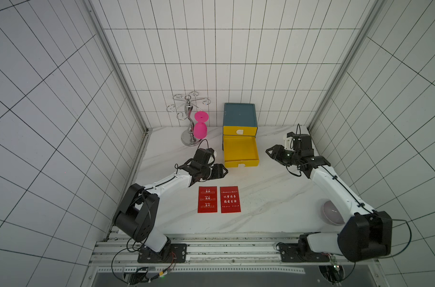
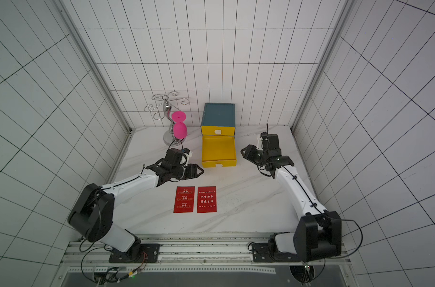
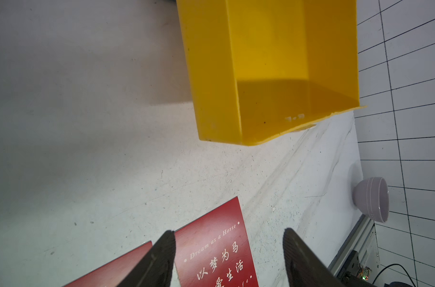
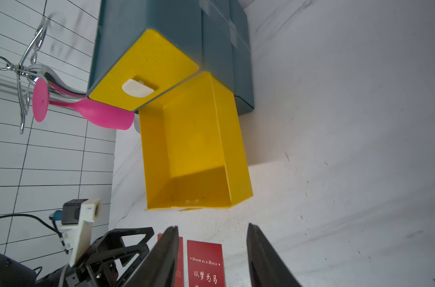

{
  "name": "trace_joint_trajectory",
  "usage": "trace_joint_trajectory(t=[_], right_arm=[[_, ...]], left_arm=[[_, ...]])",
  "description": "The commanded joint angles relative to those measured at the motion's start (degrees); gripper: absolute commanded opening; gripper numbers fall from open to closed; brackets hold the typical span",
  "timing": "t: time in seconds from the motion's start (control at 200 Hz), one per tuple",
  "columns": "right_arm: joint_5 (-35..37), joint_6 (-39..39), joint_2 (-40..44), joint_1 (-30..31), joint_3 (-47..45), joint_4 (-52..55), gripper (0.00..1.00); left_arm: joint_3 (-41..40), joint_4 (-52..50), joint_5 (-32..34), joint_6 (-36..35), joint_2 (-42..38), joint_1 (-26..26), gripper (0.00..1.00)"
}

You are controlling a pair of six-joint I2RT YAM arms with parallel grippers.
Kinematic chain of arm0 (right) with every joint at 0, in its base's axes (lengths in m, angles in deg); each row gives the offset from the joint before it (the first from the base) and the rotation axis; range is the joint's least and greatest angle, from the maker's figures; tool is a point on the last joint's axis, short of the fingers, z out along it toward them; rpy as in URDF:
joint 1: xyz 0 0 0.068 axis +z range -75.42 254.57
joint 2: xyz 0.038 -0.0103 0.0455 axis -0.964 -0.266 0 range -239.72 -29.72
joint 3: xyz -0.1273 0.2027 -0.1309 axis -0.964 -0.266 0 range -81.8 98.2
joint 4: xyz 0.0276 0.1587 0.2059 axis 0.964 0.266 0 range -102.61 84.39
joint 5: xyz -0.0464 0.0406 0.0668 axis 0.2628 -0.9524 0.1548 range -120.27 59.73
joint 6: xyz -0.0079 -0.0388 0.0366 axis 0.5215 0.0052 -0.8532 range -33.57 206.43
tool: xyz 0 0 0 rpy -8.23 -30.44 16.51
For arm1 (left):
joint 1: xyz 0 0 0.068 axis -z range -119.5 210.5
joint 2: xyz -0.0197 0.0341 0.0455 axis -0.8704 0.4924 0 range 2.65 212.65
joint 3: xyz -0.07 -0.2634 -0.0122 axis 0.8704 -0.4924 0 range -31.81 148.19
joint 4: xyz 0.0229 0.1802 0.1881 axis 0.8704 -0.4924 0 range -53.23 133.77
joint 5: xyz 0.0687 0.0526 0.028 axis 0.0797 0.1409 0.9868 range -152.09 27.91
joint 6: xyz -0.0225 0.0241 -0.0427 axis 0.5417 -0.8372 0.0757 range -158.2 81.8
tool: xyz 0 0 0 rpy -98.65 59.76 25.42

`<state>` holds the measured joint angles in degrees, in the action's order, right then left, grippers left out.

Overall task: Take the postcards out of the drawer
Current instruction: Close the drawer in the storage box.

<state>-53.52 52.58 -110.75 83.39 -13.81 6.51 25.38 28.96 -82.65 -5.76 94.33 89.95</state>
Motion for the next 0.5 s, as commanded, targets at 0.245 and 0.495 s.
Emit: trace_joint_trajectory(t=[0.245,0.495], right_arm=[[-3.40,5.55,-20.00,-0.94,27.07,1.38,0.51],[-4.42,5.28,-31.94,-0.96,39.67,4.00,0.54]], left_arm=[[8.08,-1.05,3.19,-2.39,7.39,0.15,0.68],[10.34,-1.46,4.28,-2.92,10.10,0.11,0.68]])
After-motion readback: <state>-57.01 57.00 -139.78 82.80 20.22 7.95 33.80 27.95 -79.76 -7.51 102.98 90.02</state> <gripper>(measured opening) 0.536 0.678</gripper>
